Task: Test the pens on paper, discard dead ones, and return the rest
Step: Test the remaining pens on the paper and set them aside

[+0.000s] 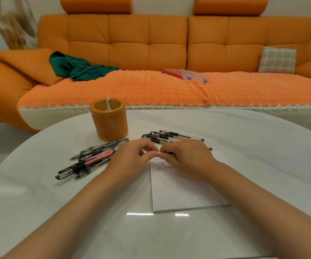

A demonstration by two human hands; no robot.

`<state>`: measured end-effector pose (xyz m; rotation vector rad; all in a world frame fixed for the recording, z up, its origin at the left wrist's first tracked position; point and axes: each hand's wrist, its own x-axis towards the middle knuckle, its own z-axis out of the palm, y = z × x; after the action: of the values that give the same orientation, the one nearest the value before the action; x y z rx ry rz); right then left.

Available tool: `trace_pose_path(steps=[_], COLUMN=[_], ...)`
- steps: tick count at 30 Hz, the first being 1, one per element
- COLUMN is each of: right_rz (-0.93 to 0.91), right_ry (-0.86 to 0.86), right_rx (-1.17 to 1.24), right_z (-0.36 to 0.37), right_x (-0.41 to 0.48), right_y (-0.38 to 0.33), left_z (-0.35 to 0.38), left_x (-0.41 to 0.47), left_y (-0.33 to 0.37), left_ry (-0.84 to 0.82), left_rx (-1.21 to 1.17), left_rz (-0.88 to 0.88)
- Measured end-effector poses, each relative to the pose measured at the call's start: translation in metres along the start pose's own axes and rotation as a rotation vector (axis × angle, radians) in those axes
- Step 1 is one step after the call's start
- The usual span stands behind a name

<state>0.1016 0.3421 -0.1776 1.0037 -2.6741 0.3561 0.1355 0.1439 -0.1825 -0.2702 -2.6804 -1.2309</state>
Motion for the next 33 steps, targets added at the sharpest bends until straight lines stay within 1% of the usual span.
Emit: trace_pose_path(steps=[5,8,10,12,15,17,19,22,25,29,31,33], right_rz=[0.063,0.137,0.166,0.215,0.362,0.433,0.461,0.436,0.415,0.470,0.484,0.474], right_ry=[-0.098,-0.130,-0.155,-0.130,-0.063,-0.061,-0.084,-0.118,-0.114,-0.087,-0.106,-0.135], right_rx=[0.021,0.139,0.297,0.447,0.815,1.062,1.181,1.210,1.155,1.188,1.147,1.049], right_z=[-0.007,-0.008,-0.010,-0.014,-0.017,-0.018,-0.018,-0.012,-0.009,-0.005,-0.005,-0.007], right_x=[0.001,-0.001,-0.003,-0.003,0.000,0.001,0.001,-0.005,-0.009,-0.011,-0.013,-0.014], right_y=[-0.001,0.001,0.004,0.005,0.003,0.000,0.001,0.002,-0.004,-0.008,-0.009,-0.010], left_z=[-0.003,-0.009,-0.012,-0.013,-0.011,-0.009,-0.007,-0.003,0.002,0.000,-0.002,-0.003], left_x=[0.000,0.002,0.003,0.004,0.004,0.004,0.004,0.005,0.005,0.008,0.010,0.011], left_y=[-0.001,-0.004,-0.005,-0.007,-0.011,-0.012,-0.011,-0.010,-0.009,-0.010,-0.010,-0.009], left_ry=[0.007,0.030,0.017,-0.009,-0.061,-0.080,-0.087,-0.081,-0.099,-0.155,-0.181,-0.200], left_rx=[0.027,0.106,0.175,0.227,0.314,0.354,0.371,0.368,0.385,0.362,0.337,0.339], left_rz=[0.026,0.014,0.001,-0.015,-0.011,-0.006,-0.013,-0.016,-0.010,-0.047,-0.067,-0.074])
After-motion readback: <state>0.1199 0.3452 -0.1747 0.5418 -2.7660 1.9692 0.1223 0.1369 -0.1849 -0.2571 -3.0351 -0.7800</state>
